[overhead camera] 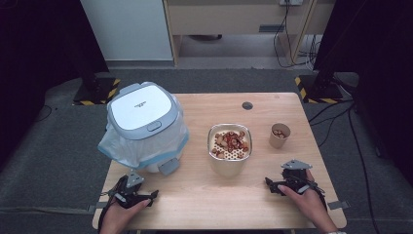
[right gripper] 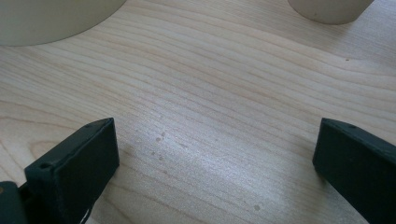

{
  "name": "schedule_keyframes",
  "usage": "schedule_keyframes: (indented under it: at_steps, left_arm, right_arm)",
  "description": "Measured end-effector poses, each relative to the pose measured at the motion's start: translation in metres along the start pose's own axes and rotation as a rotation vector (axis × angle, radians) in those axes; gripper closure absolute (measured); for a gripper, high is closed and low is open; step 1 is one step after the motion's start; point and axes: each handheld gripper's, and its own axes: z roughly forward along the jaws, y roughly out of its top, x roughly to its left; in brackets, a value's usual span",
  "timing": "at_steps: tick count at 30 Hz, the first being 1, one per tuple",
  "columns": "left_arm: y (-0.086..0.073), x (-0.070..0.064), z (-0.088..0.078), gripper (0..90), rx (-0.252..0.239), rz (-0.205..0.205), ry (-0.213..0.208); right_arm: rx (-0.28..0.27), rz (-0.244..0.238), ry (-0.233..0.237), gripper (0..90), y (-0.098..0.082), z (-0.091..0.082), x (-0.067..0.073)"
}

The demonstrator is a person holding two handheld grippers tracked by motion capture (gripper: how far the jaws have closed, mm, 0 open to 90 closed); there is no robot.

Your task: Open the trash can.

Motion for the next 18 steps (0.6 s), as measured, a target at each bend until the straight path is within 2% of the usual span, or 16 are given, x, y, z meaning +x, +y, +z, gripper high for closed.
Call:
schedule_keyframes:
  at_steps: [4, 6, 9, 12, 17, 18]
  left_arm:
    - [0.002, -0.004, -0.008, 20.5, -0.037, -0.003, 0.008]
    - [0.005, -0.008, -0.014, 25.2, -0.073, -0.013, -0.007]
    - [0.007, -0.01, -0.016, 32.5, -0.086, -0.01, -0.018]
    - [0.01, -0.012, -0.018, 35.9, -0.101, -0.015, -0.026]
    - [0.014, -0.014, -0.024, 42.4, -0.159, -0.048, -0.071]
    - [0.016, -0.015, -0.025, 44.7, -0.163, -0.036, -0.071]
  right_arm:
    - [0.001, 0.0, 0.001, 0.8, 0.0, 0.0, 0.0]
    - [0.0, 0.0, 0.001, 0.8, 0.0, 0.0, 0.0]
    - [0.0, -0.001, 0.001, 0.8, 0.0, 0.0, 0.0]
    - [0.0, -0.001, 0.002, 0.8, 0.0, 0.0, 0.0]
    - [0.0, -0.002, 0.002, 0.8, 0.0, 0.0, 0.0]
    - [0.0, -0.002, 0.002, 0.8, 0.0, 0.0, 0.0]
